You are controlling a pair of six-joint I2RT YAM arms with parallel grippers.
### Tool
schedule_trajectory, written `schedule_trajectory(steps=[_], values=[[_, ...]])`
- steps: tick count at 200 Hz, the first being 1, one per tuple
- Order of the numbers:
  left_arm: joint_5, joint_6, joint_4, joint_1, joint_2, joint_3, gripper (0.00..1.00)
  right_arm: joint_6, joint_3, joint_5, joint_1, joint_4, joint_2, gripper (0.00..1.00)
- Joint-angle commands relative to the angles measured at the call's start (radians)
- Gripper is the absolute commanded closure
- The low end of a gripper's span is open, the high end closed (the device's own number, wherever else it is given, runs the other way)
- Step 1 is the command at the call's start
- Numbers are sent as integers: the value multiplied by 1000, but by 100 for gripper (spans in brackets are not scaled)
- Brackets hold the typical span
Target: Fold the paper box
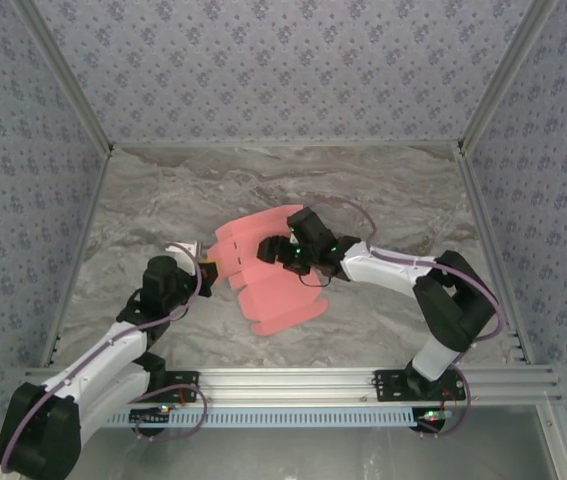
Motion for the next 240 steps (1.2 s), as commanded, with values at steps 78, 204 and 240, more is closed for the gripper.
schedule_trajectory(steps=[78,204,240], values=[[-73,86,43,-36,-112,-61,100,609,410,89,-13,-411,110,10],[-135,52,87,-42,1,-55,100,645,568,101,-16,-565,243,81],[-129,14,51,-39,103,-7,93,643,548,101,-16,-562,249,88]])
